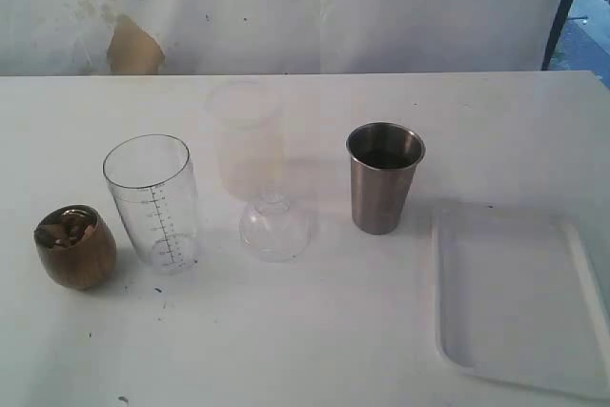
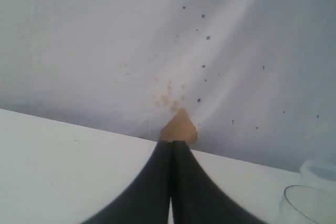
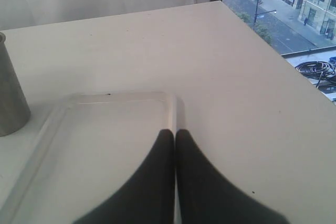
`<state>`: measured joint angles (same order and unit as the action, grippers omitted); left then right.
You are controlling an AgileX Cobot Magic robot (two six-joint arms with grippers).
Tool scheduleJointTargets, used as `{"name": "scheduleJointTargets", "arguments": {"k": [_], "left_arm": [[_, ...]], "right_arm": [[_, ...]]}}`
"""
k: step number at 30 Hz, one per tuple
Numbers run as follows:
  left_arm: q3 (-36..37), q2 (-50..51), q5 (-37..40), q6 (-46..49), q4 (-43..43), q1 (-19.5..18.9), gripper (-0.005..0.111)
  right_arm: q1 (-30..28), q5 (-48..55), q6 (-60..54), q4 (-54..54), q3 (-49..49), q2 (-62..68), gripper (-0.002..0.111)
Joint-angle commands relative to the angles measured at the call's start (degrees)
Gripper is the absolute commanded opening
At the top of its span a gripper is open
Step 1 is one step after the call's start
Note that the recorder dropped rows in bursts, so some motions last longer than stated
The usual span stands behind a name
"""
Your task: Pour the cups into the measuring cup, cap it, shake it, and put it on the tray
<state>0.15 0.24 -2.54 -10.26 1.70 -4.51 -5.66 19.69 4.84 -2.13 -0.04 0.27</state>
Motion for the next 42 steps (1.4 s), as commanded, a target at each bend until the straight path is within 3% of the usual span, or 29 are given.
{"name": "scheduleJointTargets", "arguments": {"k": [1, 5, 8, 12, 16, 22, 25, 32, 42], "left_arm": [[-0.1, -0.2, -3.5, -3.3, 0.9, -0.1, 0.0], [-0.1, 1.2, -16.0, -7.2, 0.9, -0.1, 0.0], [-0.7, 6.8, -18.9, -7.9, 0.9, -0.1, 0.008], [-2.4, 15.0, -19.5, -7.9, 0.9, -0.1, 0.047], [-2.5, 22.5, -19.8, -7.9, -0.5, -0.1, 0.105], [-2.5, 32.4, -25.4, -17.7, -21.6, -0.1, 0.105], [-2.5, 37.5, -27.6, -23.1, -26.8, -0.1, 0.105], [-1.3, 52.6, -33.8, -21.1, -32.4, -0.1, 0.105], [-1.9, 72.9, -44.9, -11.3, -32.6, -0.1, 0.105]], "right_arm": [[-0.3, -0.2, -0.1, -0.3, 0.0, -0.3, 0.0], [-0.3, -0.2, -0.1, -0.3, 0.0, -0.3, 0.0], [-0.3, -0.2, -0.1, -0.3, 0.0, -0.3, 0.0], [-0.3, -0.2, -0.1, -0.3, 0.0, -0.3, 0.0], [-0.3, -0.2, -0.1, -0.3, 0.0, -0.3, 0.0], [-0.3, -0.2, -0.1, -0.3, 0.0, -0.3, 0.0], [-0.3, -0.2, -0.1, -0.3, 0.0, -0.3, 0.0], [-0.3, -0.2, -0.1, -0.3, 0.0, -0.3, 0.0], [-0.3, -0.2, -0.1, -0.3, 0.0, -0.3, 0.0]]}}
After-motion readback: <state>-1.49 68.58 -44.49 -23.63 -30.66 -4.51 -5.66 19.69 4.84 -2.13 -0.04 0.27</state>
